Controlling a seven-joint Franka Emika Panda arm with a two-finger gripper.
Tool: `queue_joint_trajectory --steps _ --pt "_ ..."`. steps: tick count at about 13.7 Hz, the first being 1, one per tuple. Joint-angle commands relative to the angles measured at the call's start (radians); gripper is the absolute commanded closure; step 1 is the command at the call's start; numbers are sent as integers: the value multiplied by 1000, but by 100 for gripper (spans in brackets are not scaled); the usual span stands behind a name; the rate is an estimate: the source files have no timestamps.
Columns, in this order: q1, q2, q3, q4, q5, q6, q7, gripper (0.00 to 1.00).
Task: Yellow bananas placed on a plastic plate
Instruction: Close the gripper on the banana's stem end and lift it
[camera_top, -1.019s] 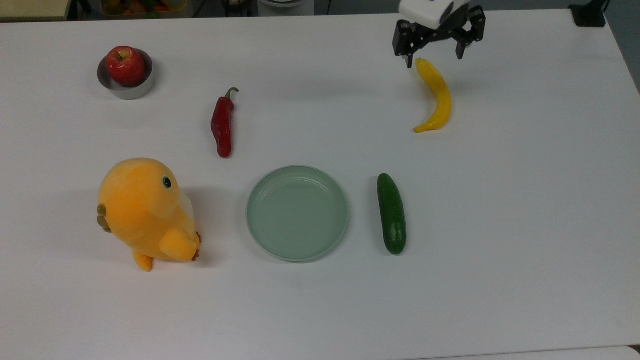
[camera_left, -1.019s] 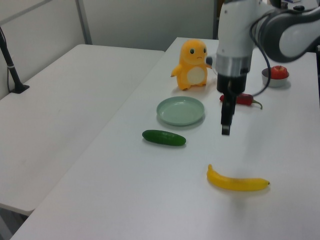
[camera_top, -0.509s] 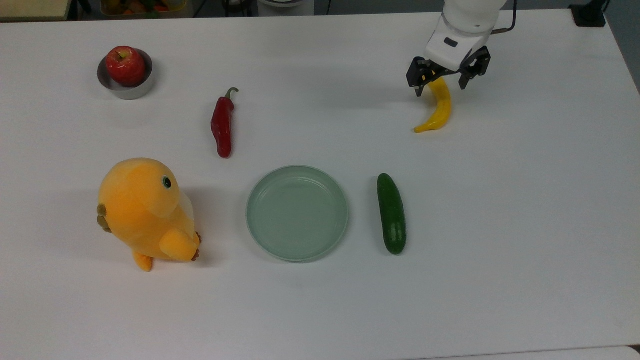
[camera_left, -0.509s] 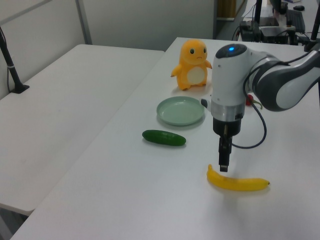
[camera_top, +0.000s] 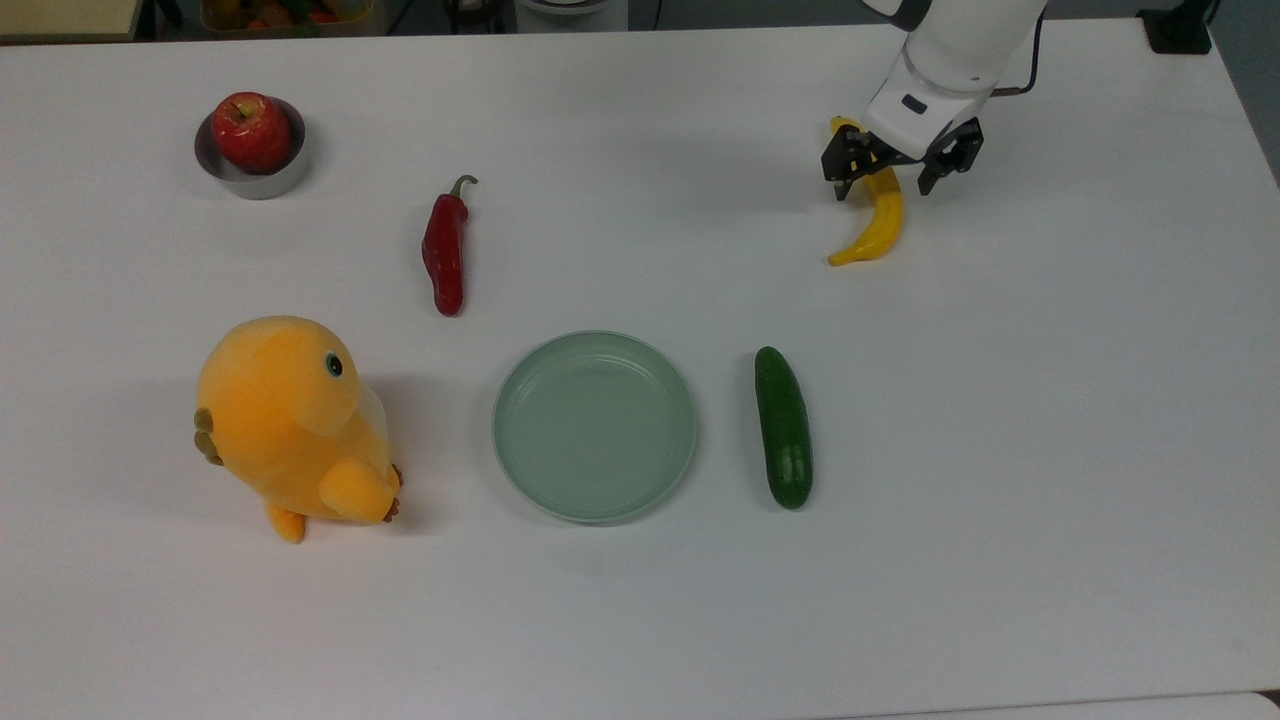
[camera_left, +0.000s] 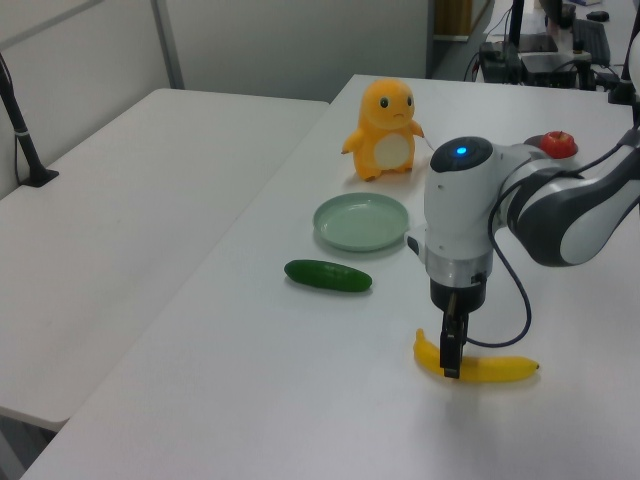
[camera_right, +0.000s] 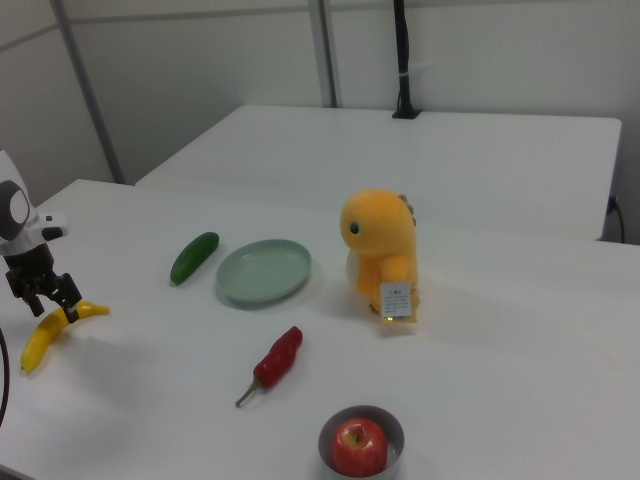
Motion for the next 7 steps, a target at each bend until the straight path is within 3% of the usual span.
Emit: queue_joint_trajectory --steps 1,2,4,7 --pt "7 10 -2 -3 -21 29 38 10" --pt "5 12 -1 -3 -21 29 38 13" --pt "5 14 3 -3 -34 30 38 50" --pt "4 15 9 -3 -45 33 36 89"
